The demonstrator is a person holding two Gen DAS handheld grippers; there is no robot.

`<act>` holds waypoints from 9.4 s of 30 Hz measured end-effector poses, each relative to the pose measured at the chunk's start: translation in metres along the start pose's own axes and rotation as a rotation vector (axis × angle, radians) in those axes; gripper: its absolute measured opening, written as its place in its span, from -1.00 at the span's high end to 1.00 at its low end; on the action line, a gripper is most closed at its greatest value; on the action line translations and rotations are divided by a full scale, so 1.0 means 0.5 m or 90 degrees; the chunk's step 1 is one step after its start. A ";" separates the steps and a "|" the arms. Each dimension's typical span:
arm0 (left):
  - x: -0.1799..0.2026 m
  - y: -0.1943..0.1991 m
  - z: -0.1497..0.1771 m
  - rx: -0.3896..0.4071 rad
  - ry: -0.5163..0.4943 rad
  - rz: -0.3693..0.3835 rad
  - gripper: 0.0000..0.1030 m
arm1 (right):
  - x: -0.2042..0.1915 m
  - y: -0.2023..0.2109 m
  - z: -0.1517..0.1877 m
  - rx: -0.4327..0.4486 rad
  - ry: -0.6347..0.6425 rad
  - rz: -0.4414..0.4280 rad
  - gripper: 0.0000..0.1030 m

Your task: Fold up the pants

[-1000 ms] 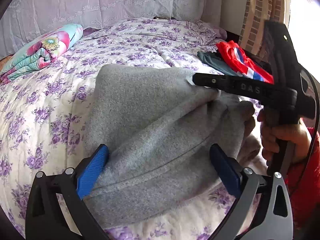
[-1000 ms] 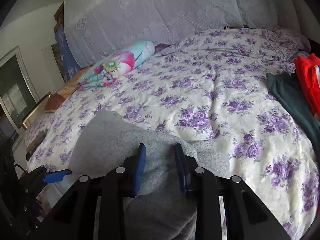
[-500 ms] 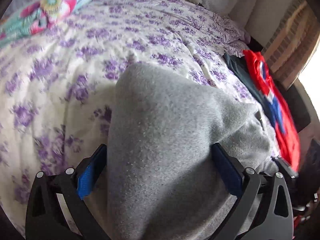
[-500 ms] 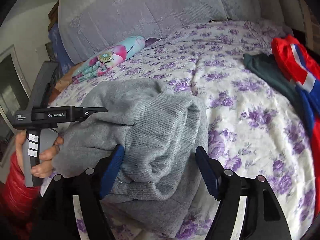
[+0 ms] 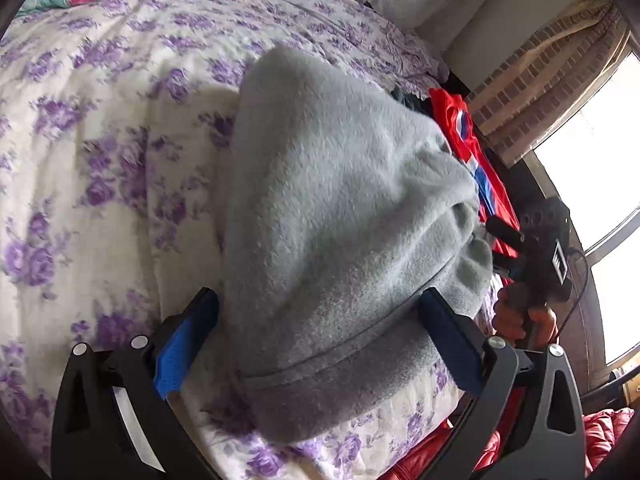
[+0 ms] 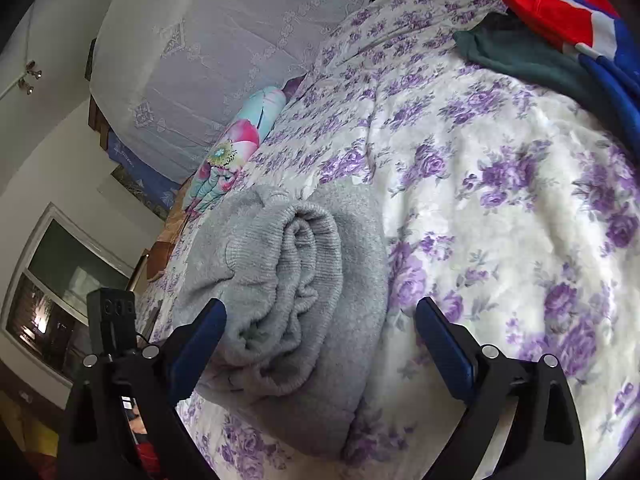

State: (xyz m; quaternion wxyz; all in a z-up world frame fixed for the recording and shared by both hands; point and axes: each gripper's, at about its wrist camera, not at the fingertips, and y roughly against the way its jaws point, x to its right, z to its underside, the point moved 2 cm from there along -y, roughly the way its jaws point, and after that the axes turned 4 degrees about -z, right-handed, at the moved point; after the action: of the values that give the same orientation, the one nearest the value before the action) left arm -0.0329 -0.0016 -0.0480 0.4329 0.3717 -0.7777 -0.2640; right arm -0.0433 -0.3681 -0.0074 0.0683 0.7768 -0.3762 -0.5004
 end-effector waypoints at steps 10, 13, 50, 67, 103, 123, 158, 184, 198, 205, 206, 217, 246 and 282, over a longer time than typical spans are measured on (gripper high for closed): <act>0.029 -0.028 -0.025 0.027 -0.016 -0.004 -0.92 | -0.029 -0.064 -0.007 0.030 0.061 0.027 -0.58; 0.055 -0.016 -0.022 0.057 -0.033 -0.040 -0.82 | -0.046 -0.052 0.003 0.056 0.080 0.036 -0.32; 0.164 0.103 -0.072 0.164 -0.117 -0.066 0.11 | -0.160 0.048 -0.032 0.152 0.179 0.002 -0.05; 0.217 0.191 -0.596 0.314 -0.181 -0.168 0.11 | -0.326 -0.070 -0.546 0.302 0.321 0.035 -0.04; -0.196 -0.258 -0.851 0.263 -0.051 -0.522 -0.75 | -0.035 -0.546 -0.723 0.245 0.321 0.309 -0.35; -0.107 -0.178 -0.748 0.309 -0.030 -0.471 -0.92 | -0.042 -0.468 -0.623 0.266 0.254 0.292 -0.80; 0.049 -0.024 -0.463 0.330 -0.072 -0.505 -0.92 | -0.193 -0.249 -0.397 0.336 0.273 0.293 -0.93; 0.096 -0.007 -0.498 0.344 -0.075 -0.479 -0.92 | -0.229 -0.233 -0.376 0.357 0.317 0.288 -0.93; 0.105 -0.011 -0.495 0.341 -0.082 -0.476 -0.92 | -0.233 -0.235 -0.371 0.352 0.313 0.279 -0.93; 0.109 -0.011 -0.494 0.342 -0.082 -0.478 -0.92 | -0.233 -0.237 -0.370 0.348 0.310 0.279 -0.93; 0.110 -0.010 -0.493 0.342 -0.083 -0.478 -0.92 | -0.233 -0.237 -0.370 0.349 0.310 0.280 -0.93; 0.112 -0.009 -0.493 0.341 -0.086 -0.475 -0.92 | -0.232 -0.238 -0.370 0.348 0.310 0.279 -0.93; 0.054 -0.033 -0.510 0.304 -0.052 -0.494 -0.92 | -0.169 -0.287 -0.387 0.292 0.266 0.299 -0.93; -0.091 -0.113 -0.529 0.260 0.049 -0.557 -0.92 | 0.015 -0.574 -0.665 0.216 0.016 0.116 0.55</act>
State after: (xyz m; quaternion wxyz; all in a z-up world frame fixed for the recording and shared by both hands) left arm 0.2326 -0.0211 0.0173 0.2281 0.7506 -0.5679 -0.2491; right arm 0.3821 -0.2596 0.0117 -0.0137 0.7463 -0.5227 -0.4118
